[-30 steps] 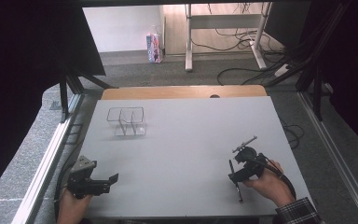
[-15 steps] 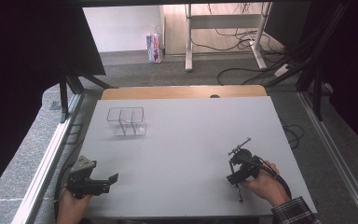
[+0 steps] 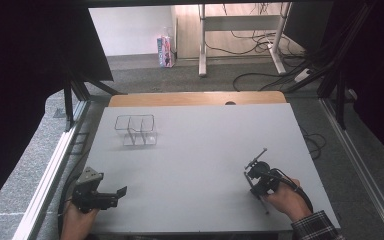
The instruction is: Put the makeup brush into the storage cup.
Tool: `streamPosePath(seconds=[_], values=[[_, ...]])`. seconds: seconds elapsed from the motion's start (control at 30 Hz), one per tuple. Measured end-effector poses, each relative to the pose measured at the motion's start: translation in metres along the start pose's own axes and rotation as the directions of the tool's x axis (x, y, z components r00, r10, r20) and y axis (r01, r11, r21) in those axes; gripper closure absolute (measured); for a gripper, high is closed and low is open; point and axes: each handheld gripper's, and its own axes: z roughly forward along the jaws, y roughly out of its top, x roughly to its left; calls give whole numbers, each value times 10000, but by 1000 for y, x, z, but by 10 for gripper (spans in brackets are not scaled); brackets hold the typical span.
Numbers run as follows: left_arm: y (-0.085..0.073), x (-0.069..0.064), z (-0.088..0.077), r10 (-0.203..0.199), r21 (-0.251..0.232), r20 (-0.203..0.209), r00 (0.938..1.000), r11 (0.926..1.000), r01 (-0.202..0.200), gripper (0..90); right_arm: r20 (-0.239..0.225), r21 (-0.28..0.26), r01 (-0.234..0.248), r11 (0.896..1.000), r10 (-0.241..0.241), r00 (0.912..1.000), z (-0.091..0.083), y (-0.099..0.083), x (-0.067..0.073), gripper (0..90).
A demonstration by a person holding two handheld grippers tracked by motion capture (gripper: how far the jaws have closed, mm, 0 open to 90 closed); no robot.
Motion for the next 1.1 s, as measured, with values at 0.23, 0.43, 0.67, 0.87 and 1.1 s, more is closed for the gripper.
streamPosePath(seconds=[0.23, 0.43, 0.67, 0.87, 1.1], values=[[0, -1, 0, -6, -158, 88, 10000, 9999, 8, 14, -115, -49, -241, 9997, 241, 9996, 0, -1, -2, 837], [-1, -2, -1, 494, -539, 67, 9988, 9973, -489, 11, -495, -562, -489, 9972, 461, 9977, -1, -7, -6, 836], [-1, -1, -2, 403, -659, 196, 9990, 9971, -389, 11, -649, -1247, -493, 9910, 414, 9970, -6, -10, -7, 836], [1, -6, -2, 780, -929, 341, 9964, 9929, -745, 0, -978, -1842, -456, 9818, 278, 9948, -17, -12, -9, 836], [3, -12, -4, 1174, -1055, 160, 9930, 9877, -1151, 0, -1271, -2450, -406, 9687, 95, 9918, -28, -15, -8, 836]])
